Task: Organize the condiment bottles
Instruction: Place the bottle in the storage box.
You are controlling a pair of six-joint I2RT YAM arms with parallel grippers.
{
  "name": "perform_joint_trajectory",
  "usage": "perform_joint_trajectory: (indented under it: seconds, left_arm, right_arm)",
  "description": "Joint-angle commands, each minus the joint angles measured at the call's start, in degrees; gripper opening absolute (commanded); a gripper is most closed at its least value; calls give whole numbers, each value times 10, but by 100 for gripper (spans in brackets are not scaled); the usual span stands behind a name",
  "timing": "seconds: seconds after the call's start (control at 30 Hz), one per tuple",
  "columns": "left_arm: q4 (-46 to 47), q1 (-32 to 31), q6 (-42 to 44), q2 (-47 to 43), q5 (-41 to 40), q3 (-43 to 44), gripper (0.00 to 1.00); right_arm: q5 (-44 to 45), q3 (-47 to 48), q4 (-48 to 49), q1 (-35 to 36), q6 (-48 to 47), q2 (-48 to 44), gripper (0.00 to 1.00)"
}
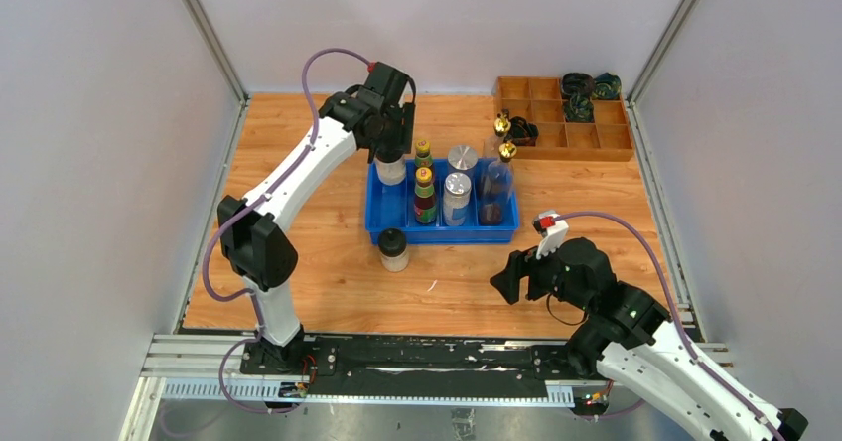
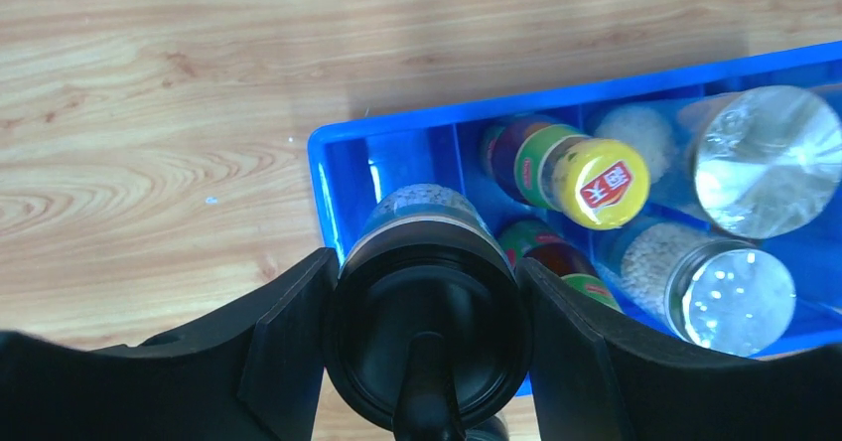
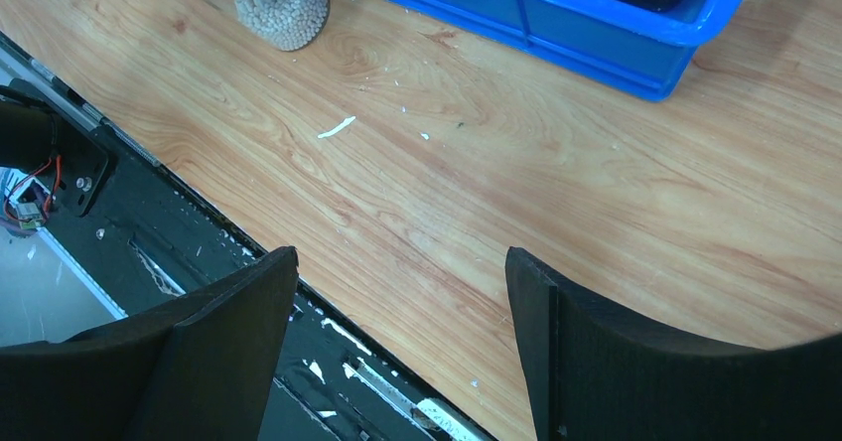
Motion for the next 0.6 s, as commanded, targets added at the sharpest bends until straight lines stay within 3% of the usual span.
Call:
perform_joint_trajectory:
  seconds: [0.0,0.57]
  left_arm:
    - [47,0,10,-20,-18,-32,52]
    - [216,17,7,-17,-1,-193,53]
  right_arm:
    - [5,17,-18,8,7,-4,82]
    - [3,20,-21,9,9,-8,82]
